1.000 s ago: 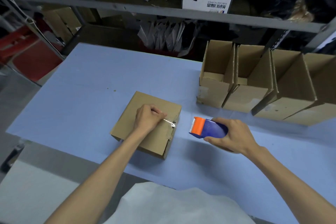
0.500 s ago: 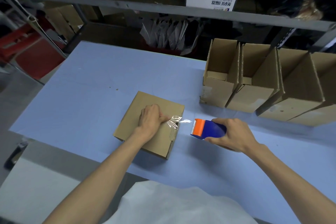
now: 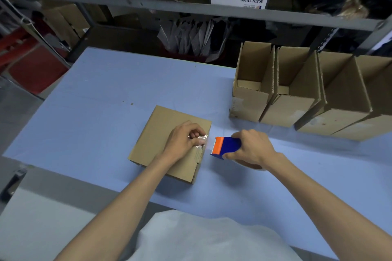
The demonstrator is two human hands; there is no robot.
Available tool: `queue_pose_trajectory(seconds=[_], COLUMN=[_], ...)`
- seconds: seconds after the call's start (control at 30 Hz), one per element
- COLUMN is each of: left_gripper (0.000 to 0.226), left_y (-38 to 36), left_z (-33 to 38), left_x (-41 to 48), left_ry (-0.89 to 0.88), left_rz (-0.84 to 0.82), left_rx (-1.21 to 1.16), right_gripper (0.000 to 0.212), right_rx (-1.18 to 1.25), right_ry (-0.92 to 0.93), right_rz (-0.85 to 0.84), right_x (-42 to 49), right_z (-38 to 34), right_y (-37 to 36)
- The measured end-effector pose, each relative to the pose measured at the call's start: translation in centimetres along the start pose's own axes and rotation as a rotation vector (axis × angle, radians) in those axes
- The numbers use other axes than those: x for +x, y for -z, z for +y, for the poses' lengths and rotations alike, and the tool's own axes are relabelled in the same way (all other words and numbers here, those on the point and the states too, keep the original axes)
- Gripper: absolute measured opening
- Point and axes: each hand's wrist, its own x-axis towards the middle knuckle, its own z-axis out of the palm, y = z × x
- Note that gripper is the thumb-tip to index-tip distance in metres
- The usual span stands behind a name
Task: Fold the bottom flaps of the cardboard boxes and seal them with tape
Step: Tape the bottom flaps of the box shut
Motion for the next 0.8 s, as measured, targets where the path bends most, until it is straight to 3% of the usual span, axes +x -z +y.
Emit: queue_pose_trajectory(seconds=[0.23,0.33,0.43,0.6,0.7,0.77,0.8], left_gripper=[0.021,0.022,0.024,0.025,0.026,0.031,0.033], left_y=[-0.9,-0.4,0.1,0.2,-0.3,-0.6,-0.7], left_z=[0.4,0.0,-0.2,0.8,1.8,2.6,2.9], left_x=[0.0,0.1,0.3,0.3,0.9,1.0,0.9], left_ry=[-0.009,-0.013,-0.089,-0.289,-0.264,-0.201,-0.153], left_rz=[0.002,0.037,0.007,-0.199,-0.322,-0.341,-0.271], left_rx=[0.009,-0.006,0.15,0.697,0.885,0.836,0.675], right_gripper=[0.044,0.025,0.036,0.046,0.05,0.053,0.055], right_rx=[-0.29,-0.458,-0.312,-0.108,0.005,0.093,0.147], right_ry=[0.056,0.114,-0.019,-0.11,-0.122,-0.118,-0.109], right_rz=[-0.017,-0.03,-0.036,0.042,0.104,0.16,0.195], right_x=[2.5,1.9,0.8,-0.3,-1.2,-2.0,-2.5], right_z=[-4.3,-4.1,-2.1,-0.5,-0.2,0.1,0.2], right_y=[1.0,0.5,-0.1,0.7,1.4,1.7,1.9])
